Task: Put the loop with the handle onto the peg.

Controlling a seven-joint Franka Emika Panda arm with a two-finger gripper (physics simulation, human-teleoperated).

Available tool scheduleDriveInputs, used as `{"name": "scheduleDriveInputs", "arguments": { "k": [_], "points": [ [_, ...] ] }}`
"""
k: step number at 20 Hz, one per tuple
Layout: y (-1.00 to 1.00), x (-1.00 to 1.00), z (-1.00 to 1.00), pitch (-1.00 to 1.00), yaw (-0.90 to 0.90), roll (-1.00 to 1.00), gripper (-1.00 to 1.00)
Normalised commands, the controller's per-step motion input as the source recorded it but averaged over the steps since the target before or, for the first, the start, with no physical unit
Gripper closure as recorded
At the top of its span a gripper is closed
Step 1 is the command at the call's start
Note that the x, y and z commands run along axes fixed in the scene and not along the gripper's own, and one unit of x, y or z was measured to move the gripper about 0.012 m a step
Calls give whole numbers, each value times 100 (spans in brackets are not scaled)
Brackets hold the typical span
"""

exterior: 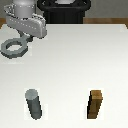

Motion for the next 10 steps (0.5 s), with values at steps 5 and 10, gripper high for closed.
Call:
{"name": "scheduleDriveInputs", "arguments": {
  "k": [5,10],
  "points": [
    [47,40,0,0,0,0,100],
    [40,45,0,0,0,0,100]
  ]
}}
